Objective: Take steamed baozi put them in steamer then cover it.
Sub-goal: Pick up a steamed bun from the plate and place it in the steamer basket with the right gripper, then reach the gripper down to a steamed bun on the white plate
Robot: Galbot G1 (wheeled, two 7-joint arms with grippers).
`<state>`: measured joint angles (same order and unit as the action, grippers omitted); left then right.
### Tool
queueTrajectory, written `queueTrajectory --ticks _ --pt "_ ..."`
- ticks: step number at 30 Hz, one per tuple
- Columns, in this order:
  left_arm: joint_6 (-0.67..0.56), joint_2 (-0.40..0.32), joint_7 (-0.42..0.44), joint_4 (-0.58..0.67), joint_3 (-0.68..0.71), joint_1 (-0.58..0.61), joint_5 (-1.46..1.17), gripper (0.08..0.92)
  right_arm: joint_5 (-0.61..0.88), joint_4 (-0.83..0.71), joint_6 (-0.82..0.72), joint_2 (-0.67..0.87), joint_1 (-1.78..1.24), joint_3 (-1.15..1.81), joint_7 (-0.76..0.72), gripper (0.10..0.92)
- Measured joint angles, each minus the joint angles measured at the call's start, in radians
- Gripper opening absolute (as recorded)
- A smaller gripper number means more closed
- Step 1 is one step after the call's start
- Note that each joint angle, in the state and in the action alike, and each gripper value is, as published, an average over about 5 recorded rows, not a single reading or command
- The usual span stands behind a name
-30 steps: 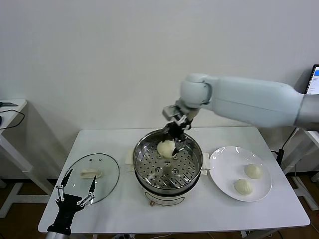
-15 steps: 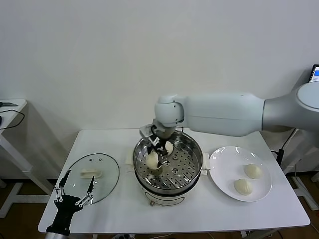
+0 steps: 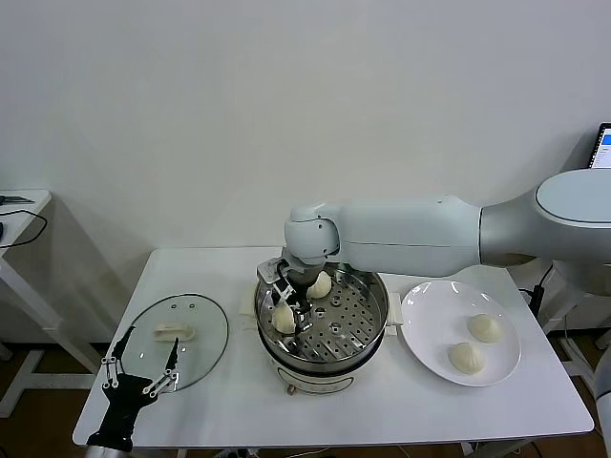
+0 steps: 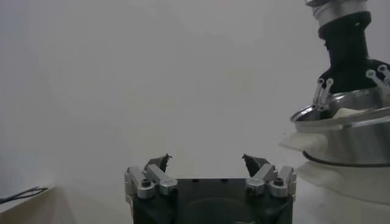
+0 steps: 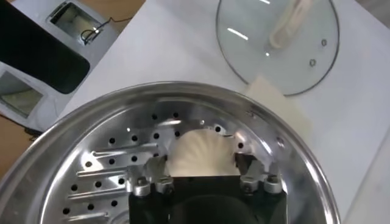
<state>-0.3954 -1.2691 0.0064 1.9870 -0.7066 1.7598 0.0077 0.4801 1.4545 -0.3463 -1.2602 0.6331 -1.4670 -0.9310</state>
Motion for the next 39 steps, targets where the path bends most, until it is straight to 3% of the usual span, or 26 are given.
queueTrajectory --ticks 12,24,39 --pt "0.006 -0.004 0.0 0.007 0.01 -0.01 -0.001 0.823 -0.12 0.068 0.119 0.285 0.067 0.119 -0.153 0.823" --pt "0.005 -0.002 0.0 0.011 0.016 -0.003 0.0 0.823 -0.25 -0.066 0.33 0.614 -0.027 0.206 -0.309 0.823" --pt "0.001 -0.003 0.001 0.002 0.023 0.008 0.002 0.823 -0.393 -0.108 0.42 0.76 -0.282 0.284 -0.3 0.823"
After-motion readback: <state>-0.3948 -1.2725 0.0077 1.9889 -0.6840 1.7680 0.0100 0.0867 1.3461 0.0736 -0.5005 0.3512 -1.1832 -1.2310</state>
